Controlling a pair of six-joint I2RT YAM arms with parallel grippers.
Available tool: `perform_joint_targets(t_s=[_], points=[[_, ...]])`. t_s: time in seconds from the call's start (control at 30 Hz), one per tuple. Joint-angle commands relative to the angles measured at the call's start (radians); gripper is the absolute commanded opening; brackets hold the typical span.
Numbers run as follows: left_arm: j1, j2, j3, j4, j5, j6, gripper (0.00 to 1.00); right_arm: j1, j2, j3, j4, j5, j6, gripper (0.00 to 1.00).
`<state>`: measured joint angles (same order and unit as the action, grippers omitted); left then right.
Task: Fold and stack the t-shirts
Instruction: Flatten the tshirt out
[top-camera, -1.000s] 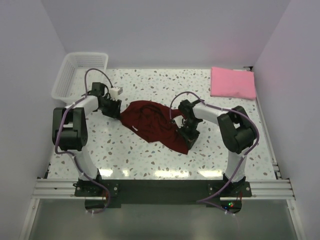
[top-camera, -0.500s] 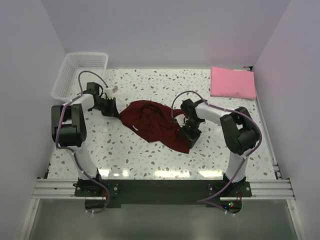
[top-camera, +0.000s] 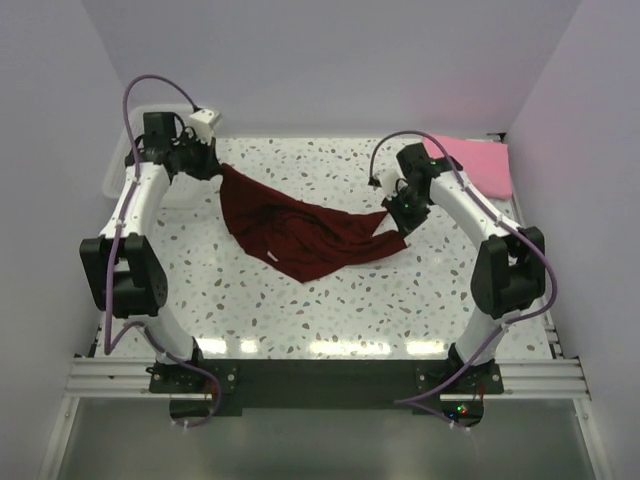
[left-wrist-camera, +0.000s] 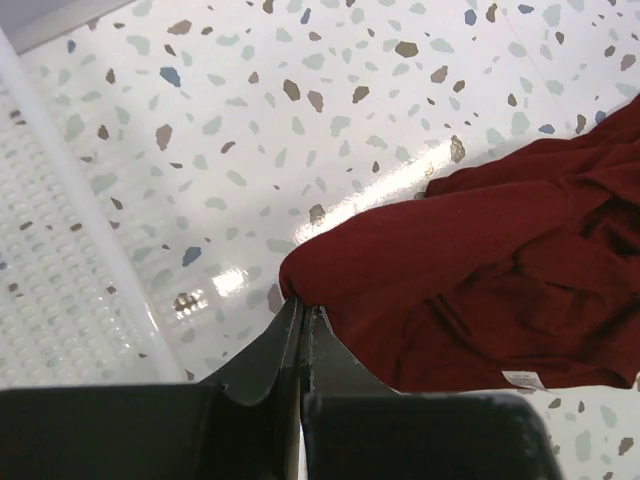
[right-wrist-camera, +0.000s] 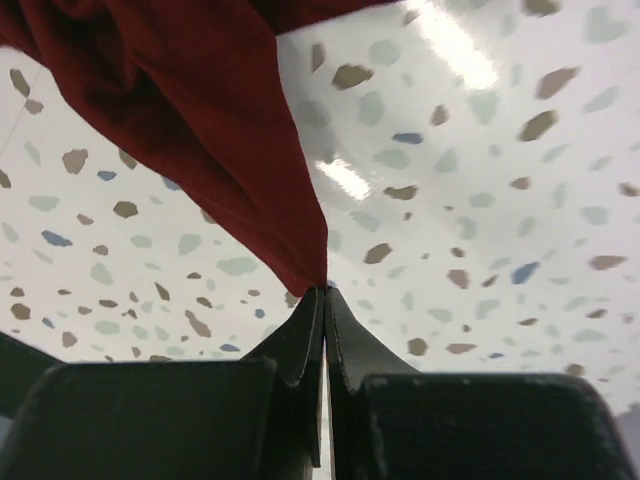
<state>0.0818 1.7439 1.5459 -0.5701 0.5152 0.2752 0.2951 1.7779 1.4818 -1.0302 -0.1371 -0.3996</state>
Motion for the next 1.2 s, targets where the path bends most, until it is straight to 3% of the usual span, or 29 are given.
perform_joint_targets(t_s=[0.0,0.23,0.53,0.67,0.73,0.8,0.87,0.9,0.97,1.17], points=[[-0.016,-0.055,0.046,-0.047,-0.043,0.085,0.00,0.003,-0.064,0.110,-0.037,0.103,-0.070,0.00],[-0.017,-0.147,0.028,0.001,-0.124,0.127,0.00,-0.046,-0.120,0.219,-0.004,0.221,-0.159,0.00],[-0.010,-0.311,-0.014,0.142,-0.087,0.069,0.00,-0.082,-0.210,0.357,0.047,0.318,-0.229,0.00],[-0.011,-0.331,0.003,0.113,-0.047,0.053,0.00,-0.082,-0.229,0.371,-0.010,0.254,-0.223,0.00],[-0.011,-0.331,-0.012,0.092,-0.031,0.064,0.00,-0.082,-0.187,0.338,-0.117,0.140,-0.197,0.00],[-0.011,-0.337,-0.047,0.095,-0.021,0.065,0.00,-0.082,-0.158,0.298,-0.180,0.052,-0.168,0.22],[-0.013,-0.336,-0.070,0.090,-0.001,0.068,0.00,-0.082,-0.132,0.218,-0.135,-0.060,-0.127,0.46],[-0.013,-0.336,-0.076,0.091,0.008,0.067,0.00,-0.082,-0.123,0.190,-0.098,-0.079,-0.101,0.51],[-0.014,-0.328,-0.082,0.087,0.012,0.067,0.00,-0.080,-0.072,0.149,-0.023,-0.119,-0.090,0.55],[-0.014,-0.294,-0.064,0.070,0.006,0.073,0.00,-0.076,0.118,0.201,0.027,-0.163,-0.128,0.54]])
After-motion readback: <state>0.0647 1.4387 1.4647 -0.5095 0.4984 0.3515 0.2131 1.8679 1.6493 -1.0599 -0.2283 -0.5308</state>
